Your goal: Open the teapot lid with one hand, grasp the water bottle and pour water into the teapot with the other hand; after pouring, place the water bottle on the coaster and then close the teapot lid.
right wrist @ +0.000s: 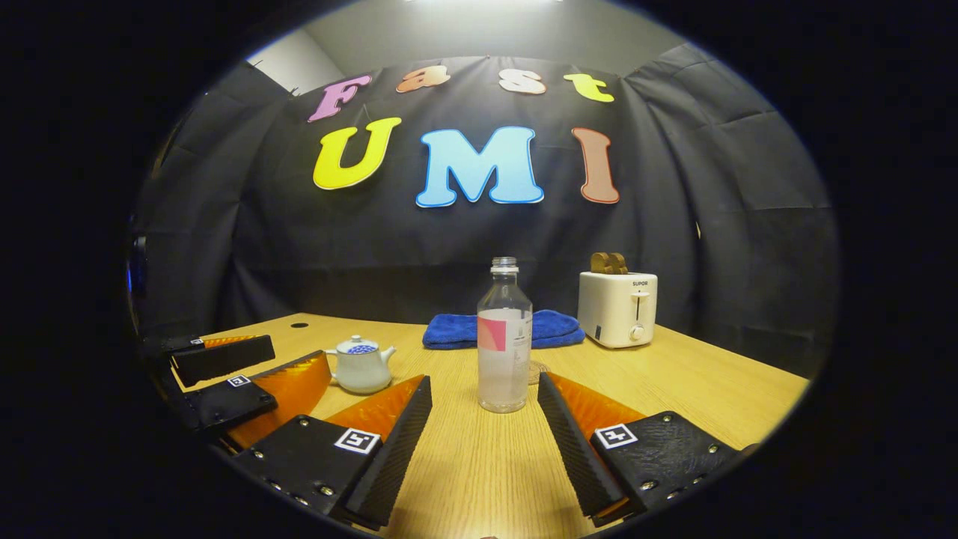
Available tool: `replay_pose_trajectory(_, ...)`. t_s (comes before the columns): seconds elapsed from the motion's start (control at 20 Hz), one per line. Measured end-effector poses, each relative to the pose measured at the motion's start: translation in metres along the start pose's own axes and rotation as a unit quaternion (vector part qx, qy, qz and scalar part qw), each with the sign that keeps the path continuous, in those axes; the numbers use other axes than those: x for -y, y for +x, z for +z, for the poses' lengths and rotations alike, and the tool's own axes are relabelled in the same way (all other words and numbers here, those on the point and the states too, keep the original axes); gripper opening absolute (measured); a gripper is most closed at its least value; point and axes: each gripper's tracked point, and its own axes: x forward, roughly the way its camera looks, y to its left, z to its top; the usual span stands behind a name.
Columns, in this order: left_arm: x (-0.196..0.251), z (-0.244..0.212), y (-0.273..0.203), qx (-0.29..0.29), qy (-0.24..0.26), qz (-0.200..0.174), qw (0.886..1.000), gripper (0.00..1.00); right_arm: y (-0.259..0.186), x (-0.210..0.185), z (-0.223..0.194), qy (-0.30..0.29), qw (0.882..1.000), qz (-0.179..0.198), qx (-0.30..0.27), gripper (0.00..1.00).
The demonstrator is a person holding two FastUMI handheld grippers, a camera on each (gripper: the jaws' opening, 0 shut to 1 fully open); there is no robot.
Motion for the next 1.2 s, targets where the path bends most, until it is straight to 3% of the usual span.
replay_pose_trajectory(0.7, -0.016, -0.001, 0.084, -0.029, -0.002, -0.064, 0.998, 1.00, 0.053, 0.022, -0.008, -0.005, 0.998, -0.040, -0.047, 0.89)
replay_pose_trajectory(1.2, -0.015, -0.012, 0.130, -0.051, -0.016, -0.089, 0.995, 0.99, 0.089, 0.022, -0.016, -0.002, 0.996, -0.020, -0.086, 0.89)
